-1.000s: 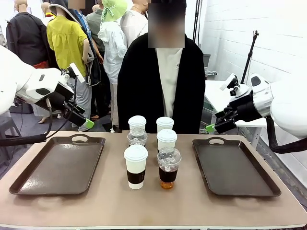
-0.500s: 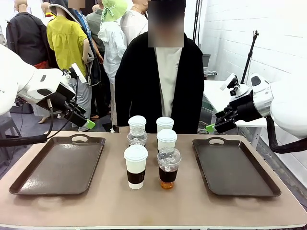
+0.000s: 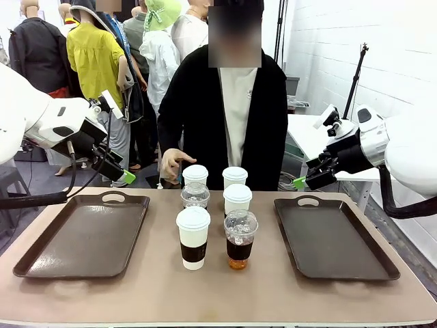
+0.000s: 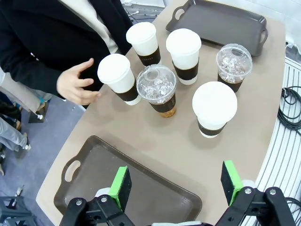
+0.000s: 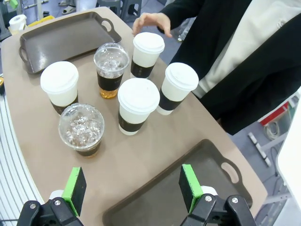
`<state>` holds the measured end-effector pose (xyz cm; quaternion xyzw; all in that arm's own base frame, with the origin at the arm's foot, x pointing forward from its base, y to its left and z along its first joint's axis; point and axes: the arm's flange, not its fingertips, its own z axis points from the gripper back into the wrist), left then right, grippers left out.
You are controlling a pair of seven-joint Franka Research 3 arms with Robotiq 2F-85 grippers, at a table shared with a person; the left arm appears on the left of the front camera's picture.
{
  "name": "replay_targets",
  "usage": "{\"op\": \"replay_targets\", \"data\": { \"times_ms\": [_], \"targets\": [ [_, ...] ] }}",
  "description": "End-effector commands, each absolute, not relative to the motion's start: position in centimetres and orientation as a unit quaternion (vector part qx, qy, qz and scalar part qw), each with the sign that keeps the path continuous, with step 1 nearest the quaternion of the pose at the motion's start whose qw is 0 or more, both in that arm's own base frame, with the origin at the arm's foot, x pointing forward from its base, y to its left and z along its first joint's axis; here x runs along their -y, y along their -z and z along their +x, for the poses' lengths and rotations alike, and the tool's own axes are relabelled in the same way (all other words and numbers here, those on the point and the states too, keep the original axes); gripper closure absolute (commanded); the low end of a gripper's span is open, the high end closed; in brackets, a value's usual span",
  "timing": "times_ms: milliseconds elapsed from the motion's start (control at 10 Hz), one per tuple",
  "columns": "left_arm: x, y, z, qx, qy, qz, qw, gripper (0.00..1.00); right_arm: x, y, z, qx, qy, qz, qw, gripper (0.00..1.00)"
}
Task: Distribute the coffee onto the tray.
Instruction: Pick up one iced Americano and place it on the right Handle tray.
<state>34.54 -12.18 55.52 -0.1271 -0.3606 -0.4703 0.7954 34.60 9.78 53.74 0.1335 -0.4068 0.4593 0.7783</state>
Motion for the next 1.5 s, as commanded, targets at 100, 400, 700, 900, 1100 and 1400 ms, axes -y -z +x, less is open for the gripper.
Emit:
{"op": "replay_targets", "data": {
  "times_ms": [100,400,700,900,1100,1400],
  "targets": [
    [12.18,-55.58,34.68,0.357,0.468,-0.128,0.798,0.0,-9.76,-53.65,34.69,0.407,-0.462,0.135,0.776,0.0],
    [12.18,-55.58,34.68,0.357,0.468,-0.128,0.798,0.0,-9.76,-53.65,34.69,0.407,-0.462,0.135,0.776,0.0],
    [12.18,-55.58,34.68,0.357,0.468,-0.128,0.798,0.0,-9.76,-53.65,34.69,0.407,-0.462,0.135,0.776,0.0],
    [12.18,-55.58,34.68,0.357,0.468,-0.128,0.798,0.0,-9.76,-53.65,34.69,0.407,-0.462,0.135,0.776,0.0],
    [12.18,-55.58,34.68,0.357,0.468,-0.128,0.798,0.0,-9.76,-53.65,34.69,0.407,-0.462,0.135,0.776,0.0],
    [12.18,-55.58,34.68,0.357,0.468,-0.128,0.798,0.0,-9.9,-54.33,35.25,0.391,-0.476,0.131,0.777,0.0]
  ]
}}
